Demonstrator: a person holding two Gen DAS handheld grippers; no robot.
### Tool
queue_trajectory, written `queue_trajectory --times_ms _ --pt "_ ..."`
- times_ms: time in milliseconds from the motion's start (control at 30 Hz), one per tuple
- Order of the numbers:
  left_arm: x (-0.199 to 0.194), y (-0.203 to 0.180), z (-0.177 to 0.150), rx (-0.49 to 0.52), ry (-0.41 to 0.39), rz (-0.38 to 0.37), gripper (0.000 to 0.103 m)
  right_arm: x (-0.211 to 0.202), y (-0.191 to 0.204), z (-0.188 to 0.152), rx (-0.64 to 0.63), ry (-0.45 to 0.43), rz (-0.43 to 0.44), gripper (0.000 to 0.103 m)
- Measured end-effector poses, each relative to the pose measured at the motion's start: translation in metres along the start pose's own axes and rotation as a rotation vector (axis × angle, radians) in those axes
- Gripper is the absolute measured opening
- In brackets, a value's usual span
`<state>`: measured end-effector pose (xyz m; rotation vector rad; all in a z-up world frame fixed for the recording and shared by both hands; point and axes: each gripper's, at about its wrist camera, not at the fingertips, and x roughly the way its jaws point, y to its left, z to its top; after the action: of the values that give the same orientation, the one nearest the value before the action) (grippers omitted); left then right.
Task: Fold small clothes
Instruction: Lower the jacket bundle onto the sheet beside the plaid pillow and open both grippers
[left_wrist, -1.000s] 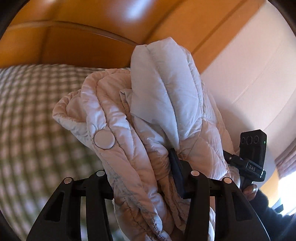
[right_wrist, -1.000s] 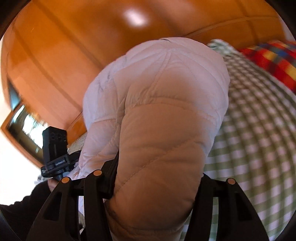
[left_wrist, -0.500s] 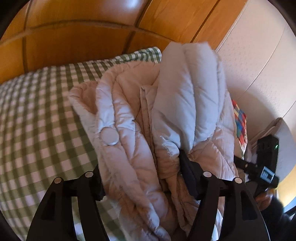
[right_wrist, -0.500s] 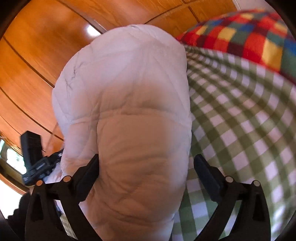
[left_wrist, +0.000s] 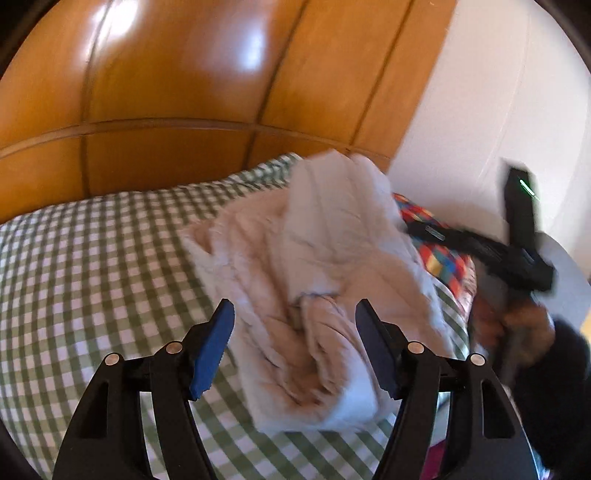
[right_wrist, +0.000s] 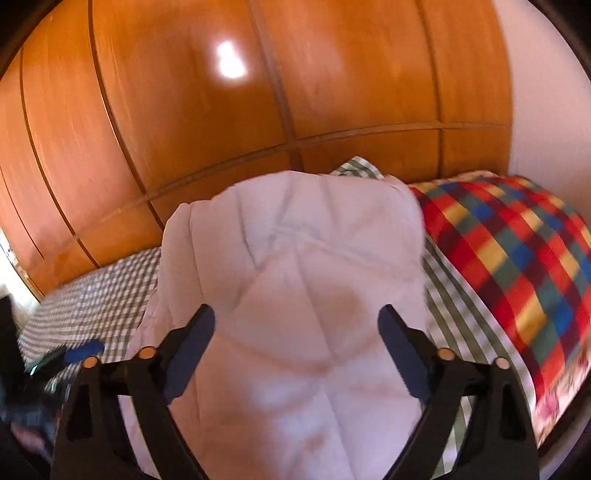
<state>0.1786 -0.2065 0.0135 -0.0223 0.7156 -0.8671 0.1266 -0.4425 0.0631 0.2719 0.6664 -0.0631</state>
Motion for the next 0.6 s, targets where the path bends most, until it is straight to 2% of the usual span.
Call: queue_trajectory --times_ms 100,133,267,400,600 --pt "0.015 -0.004 -0.017 0.037 0.071 0.016 0.067 0.034 0.017 0.012 -0.046 0.047 -0.064 0.085" --pt "0.022 -0.003 -0.021 0.044 0.097 0.032 0.067 0.046 0.026 0.012 -0.070 0.086 -0.074 0.085" --pt "0.043 0.007 -0.031 0.002 0.145 0.060 0.067 0.093 0.036 0.007 -0.166 0.188 -0.144 0.089" --pt "0.047 0.013 -0.034 -0.035 0.137 0.082 0.067 0.108 0.037 -0.007 -0.189 0.162 -0.204 0.091" --pt "0.029 -0.005 -0.027 0.001 0.115 0.152 0.067 0.077 0.041 -0.014 -0.180 0.093 -0.189 0.091"
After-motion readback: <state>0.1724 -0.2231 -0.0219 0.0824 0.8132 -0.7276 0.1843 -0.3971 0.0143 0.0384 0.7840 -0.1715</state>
